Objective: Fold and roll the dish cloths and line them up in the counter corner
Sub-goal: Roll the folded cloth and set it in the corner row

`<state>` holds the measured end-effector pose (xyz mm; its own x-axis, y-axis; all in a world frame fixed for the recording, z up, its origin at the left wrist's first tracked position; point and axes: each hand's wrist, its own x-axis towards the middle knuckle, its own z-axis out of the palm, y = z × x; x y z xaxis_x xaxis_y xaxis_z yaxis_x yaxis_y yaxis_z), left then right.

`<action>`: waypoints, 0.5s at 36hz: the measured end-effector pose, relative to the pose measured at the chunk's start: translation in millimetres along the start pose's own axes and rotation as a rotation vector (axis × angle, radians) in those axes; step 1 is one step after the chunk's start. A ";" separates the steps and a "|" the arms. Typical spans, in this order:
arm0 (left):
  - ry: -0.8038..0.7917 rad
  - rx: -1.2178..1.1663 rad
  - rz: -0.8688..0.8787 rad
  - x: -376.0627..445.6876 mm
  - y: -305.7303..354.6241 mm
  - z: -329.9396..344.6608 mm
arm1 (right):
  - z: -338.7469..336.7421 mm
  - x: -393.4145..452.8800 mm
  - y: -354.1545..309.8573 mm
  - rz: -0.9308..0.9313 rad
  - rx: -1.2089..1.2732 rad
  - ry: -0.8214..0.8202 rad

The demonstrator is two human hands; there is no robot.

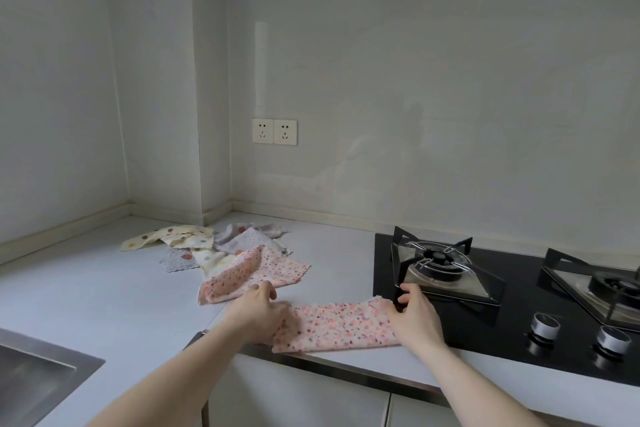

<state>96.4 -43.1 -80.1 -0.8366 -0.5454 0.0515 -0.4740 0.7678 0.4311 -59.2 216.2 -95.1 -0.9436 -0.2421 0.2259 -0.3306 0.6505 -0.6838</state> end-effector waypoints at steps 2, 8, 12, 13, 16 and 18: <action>0.013 -0.014 -0.002 3.3 3.3 3.3 | 5.4 -2.7 0.0 -0.026 -0.036 0.031; 0.122 -0.014 0.018 11.5 2.4 15.8 | 15.3 -9.1 3.1 -0.093 -0.242 0.120; 0.183 -0.001 0.073 18.4 -5.2 25.9 | 14.9 -9.3 3.7 -0.080 -0.321 0.113; 0.197 -0.002 0.089 20.3 -6.6 28.3 | 14.8 -9.3 2.5 -0.076 -0.334 0.100; 0.209 -0.023 0.120 25.3 -10.8 30.6 | 12.4 -2.2 -4.6 0.010 -0.307 0.015; 0.215 -0.041 0.137 26.8 -13.8 30.3 | 7.1 6.8 -12.9 0.098 -0.259 -0.095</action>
<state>72.2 -58.1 -111.9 -0.8125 -0.4995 0.3007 -0.3450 0.8276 0.4428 -61.3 201.0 -89.7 -0.9693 -0.2275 0.0929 -0.2431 0.8331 -0.4968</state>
